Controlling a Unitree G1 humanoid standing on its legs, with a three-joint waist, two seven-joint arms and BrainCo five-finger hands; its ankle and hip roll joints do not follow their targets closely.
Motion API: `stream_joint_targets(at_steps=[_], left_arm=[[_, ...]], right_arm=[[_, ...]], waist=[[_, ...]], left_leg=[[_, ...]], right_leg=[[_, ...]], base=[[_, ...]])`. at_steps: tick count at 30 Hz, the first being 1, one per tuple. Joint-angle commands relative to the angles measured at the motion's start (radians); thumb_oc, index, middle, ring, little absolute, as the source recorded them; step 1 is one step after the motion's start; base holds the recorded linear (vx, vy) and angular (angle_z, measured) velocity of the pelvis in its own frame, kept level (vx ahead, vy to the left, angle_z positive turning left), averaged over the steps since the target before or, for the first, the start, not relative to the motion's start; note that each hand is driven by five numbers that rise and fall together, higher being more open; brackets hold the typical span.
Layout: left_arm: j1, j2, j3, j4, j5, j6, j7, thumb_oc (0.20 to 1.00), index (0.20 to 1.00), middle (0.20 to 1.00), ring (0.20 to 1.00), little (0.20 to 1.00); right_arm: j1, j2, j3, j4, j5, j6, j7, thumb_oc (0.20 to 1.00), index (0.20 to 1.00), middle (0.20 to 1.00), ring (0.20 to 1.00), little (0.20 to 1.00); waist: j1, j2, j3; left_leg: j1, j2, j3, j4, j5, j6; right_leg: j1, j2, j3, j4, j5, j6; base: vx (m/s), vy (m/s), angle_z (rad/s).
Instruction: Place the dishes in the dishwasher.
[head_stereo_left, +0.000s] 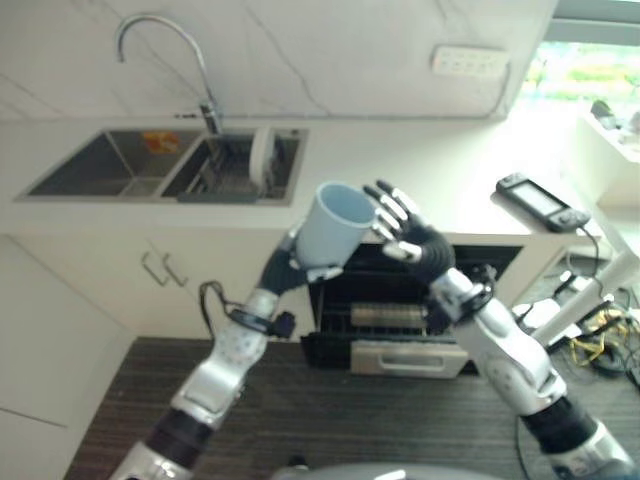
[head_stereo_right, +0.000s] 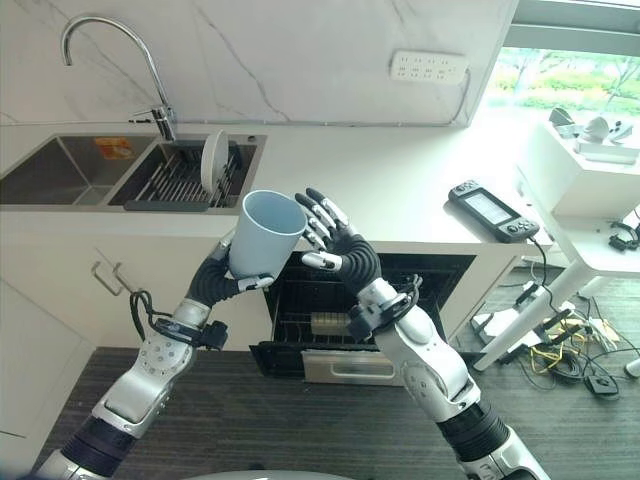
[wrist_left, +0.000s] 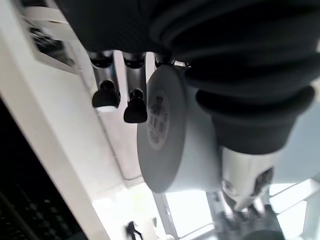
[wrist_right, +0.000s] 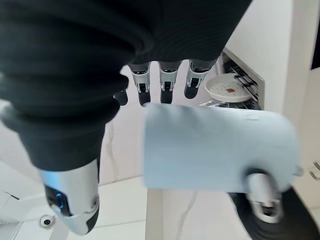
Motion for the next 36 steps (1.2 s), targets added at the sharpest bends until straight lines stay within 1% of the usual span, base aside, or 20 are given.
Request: stream_joint_targets(at_steps=[1,2,4,7,9,11,13,17,21,27,32,34,36], left_arm=[[-0.109,0.014,0.001,-0.001,0.083,-0.050,0.119,0.200,0.200,0.200,0.200,0.200],[-0.119,0.013,-0.020,0.002,0.103,-0.051,0.157,0.200,0.200,0.200,0.200,0.200],[-0.119,0.016,-0.033,-0.010,0.141,-0.067,0.207,0.200,0.200,0.200,0.200,0.200],[-0.128,0.008,-0.053,-0.012,0.176,-0.086,0.234,0.200,0.200,0.200,0.200,0.200],[-0.122,0.006,-0.061,-0.023,0.213,-0.084,0.277,0.200,0.200,0.200,0.200,0.200],[-0.175,0.010,-0.088,0.005,0.221,-0.074,0.303,0.200,0.200,0.200,0.200,0.200],[-0.195,0.011,-0.099,0.011,0.230,-0.067,0.331,0.200,0.200,0.200,0.200,0.200],[-0.187,0.011,-0.095,0.012,0.249,-0.096,0.342,0.200,0.200,0.200,0.200,0.200],[-0.179,0.013,-0.091,-0.002,0.272,-0.121,0.357,0.200,0.200,0.200,0.200,0.200],[-0.176,0.014,-0.098,-0.002,0.281,-0.138,0.365,0.200,0.200,0.200,0.200,0.200],[-0.170,0.013,-0.104,-0.008,0.275,-0.137,0.355,0.200,0.200,0.200,0.200,0.200],[-0.171,0.011,-0.113,-0.015,0.269,-0.123,0.348,0.200,0.200,0.200,0.200,0.200],[-0.166,0.010,-0.118,-0.010,0.217,-0.100,0.315,0.200,0.200,0.200,0.200,0.200]], right_arm=[[-0.071,0.032,-0.038,-0.057,-0.046,-0.061,-0.042,1.000,1.000,1.000,1.000,1.000],[-0.076,0.031,-0.017,-0.069,-0.034,-0.055,-0.063,1.000,1.000,1.000,1.000,1.000],[-0.085,0.020,-0.014,-0.070,-0.004,-0.052,-0.074,1.000,1.000,1.000,1.000,1.000],[-0.104,0.031,-0.004,-0.047,0.039,-0.049,-0.091,1.000,1.000,1.000,1.000,1.000],[-0.118,0.037,0.000,-0.031,0.048,-0.050,-0.098,1.000,1.000,1.000,1.000,1.000],[-0.147,0.047,0.038,-0.015,0.044,-0.058,-0.134,1.000,1.000,1.000,1.000,1.000],[-0.156,0.044,0.043,-0.017,0.050,-0.045,-0.148,1.000,1.000,1.000,1.000,1.000],[-0.142,0.041,0.030,-0.011,0.059,-0.028,-0.123,1.000,1.000,1.000,1.000,1.000],[-0.135,0.051,0.032,-0.014,0.067,-0.010,-0.124,1.000,1.000,1.000,1.000,1.000],[-0.141,0.054,0.047,-0.009,0.086,0.022,-0.113,1.000,1.000,1.000,1.000,1.000],[-0.144,0.067,0.054,-0.002,0.084,0.031,-0.119,1.000,1.000,1.000,1.000,1.000],[-0.160,0.077,0.066,0.003,0.083,0.032,-0.133,1.000,1.000,1.000,1.000,1.000],[-0.171,0.087,0.073,0.000,0.081,0.030,-0.153,1.000,1.000,1.000,1.000,1.000]], waist=[[0.012,-0.033,-0.007],[0.013,-0.036,-0.004],[0.016,-0.039,-0.002],[0.020,-0.042,0.002],[0.020,-0.042,0.004],[0.019,-0.044,0.003],[0.018,-0.044,0.002],[0.020,-0.045,0.000],[0.022,-0.046,0.002],[0.027,-0.048,0.001],[0.031,-0.049,0.002],[0.035,-0.049,0.006],[0.039,-0.048,0.007]], left_leg=[[0.031,0.039,-0.010,0.001,-0.071,-0.017],[0.032,0.039,-0.007,0.001,-0.074,-0.014],[0.030,0.040,-0.010,0.001,-0.074,-0.016],[0.029,0.041,-0.015,0.001,-0.075,-0.018],[0.029,0.041,-0.021,0.001,-0.074,-0.022],[0.031,0.043,-0.015,0.001,-0.076,-0.021],[0.029,0.043,-0.016,0.001,-0.074,-0.022],[0.027,0.042,-0.022,0.001,-0.075,-0.021],[0.027,0.042,-0.026,0.001,-0.076,-0.021],[0.026,0.043,-0.029,0.001,-0.075,-0.021],[0.026,0.043,-0.033,0.001,-0.075,-0.021],[0.028,0.039,-0.042,0.001,-0.076,-0.018],[0.028,0.038,-0.044,0.001,-0.076,-0.017]], right_leg=[[-0.010,-0.077,0.061,0.001,-0.018,0.064],[-0.008,-0.078,0.060,0.001,-0.018,0.065],[-0.009,-0.077,0.058,0.001,-0.017,0.066],[-0.007,-0.075,0.056,0.001,-0.018,0.064],[-0.007,-0.072,0.063,0.001,-0.018,0.062],[-0.004,-0.075,0.058,0.001,-0.020,0.065],[-0.005,-0.076,0.057,0.001,-0.019,0.066],[-0.003,-0.077,0.057,0.001,-0.020,0.066],[0.000,-0.077,0.057,0.001,-0.021,0.066],[0.004,-0.078,0.055,0.001,-0.023,0.066],[0.005,-0.078,0.056,0.001,-0.023,0.067],[0.007,-0.077,0.058,0.001,-0.023,0.066],[0.006,-0.078,0.060,0.001,-0.022,0.067]], base=[[-0.01,0.007,-0.05],[-0.01,-0.005,-0.05],[0.00,0.000,0.00],[0.00,0.000,0.00],[0.00,0.000,0.00],[0.00,0.000,0.00],[0.00,0.000,0.00],[0.00,0.000,0.01],[0.00,0.000,0.00],[0.00,0.000,0.00],[0.01,-0.003,0.00],[0.04,-0.014,0.00],[0.00,0.000,0.00]])
